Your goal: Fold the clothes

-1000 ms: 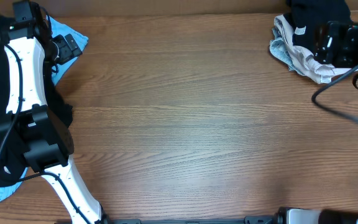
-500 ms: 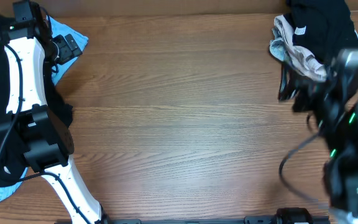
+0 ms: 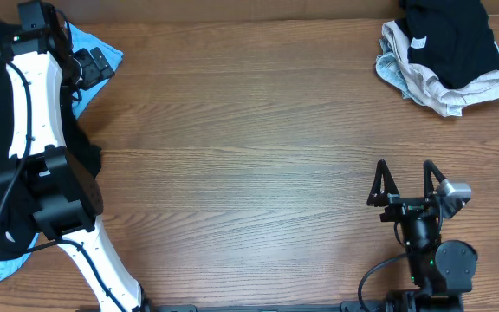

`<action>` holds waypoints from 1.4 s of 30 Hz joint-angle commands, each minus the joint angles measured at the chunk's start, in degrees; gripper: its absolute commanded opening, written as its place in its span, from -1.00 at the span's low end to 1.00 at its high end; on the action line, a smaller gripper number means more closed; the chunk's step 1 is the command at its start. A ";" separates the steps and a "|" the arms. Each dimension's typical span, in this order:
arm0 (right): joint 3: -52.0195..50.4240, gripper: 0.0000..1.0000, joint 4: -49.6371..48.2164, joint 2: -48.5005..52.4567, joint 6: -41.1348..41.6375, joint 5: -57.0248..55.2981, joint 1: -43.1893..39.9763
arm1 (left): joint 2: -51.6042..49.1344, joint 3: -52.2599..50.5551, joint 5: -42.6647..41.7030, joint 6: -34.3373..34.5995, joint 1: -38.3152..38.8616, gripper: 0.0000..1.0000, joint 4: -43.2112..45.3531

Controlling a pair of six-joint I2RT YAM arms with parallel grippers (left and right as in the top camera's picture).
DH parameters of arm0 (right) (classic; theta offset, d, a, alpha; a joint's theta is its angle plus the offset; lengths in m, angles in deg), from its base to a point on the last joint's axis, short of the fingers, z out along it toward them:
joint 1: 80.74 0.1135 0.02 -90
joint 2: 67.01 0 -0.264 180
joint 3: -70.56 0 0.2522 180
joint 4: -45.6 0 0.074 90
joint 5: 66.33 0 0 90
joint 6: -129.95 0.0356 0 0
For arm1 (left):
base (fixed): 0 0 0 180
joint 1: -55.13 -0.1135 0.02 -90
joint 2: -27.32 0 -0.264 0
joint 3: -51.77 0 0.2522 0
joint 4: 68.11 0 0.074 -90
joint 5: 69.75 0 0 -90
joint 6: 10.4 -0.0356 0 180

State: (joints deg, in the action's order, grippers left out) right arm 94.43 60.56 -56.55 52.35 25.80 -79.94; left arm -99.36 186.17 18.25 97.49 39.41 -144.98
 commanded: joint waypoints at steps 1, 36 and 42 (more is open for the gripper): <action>-3.19 1.00 -0.66 -4.20 2.91 -4.20 0.22 | 0.39 0.42 -0.39 0.52 0.39 1.00 0.11; -9.66 1.00 3.13 -10.29 -8.35 3.32 0.26 | 0.39 0.42 -0.39 0.52 0.39 1.00 0.11; -9.66 1.00 3.13 -10.29 -8.35 3.32 0.26 | 0.39 0.42 -0.37 0.52 0.39 1.00 0.13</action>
State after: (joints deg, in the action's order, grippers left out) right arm 85.36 63.92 -66.17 44.39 28.82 -79.94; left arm -99.36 186.17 18.27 97.49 39.41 -144.98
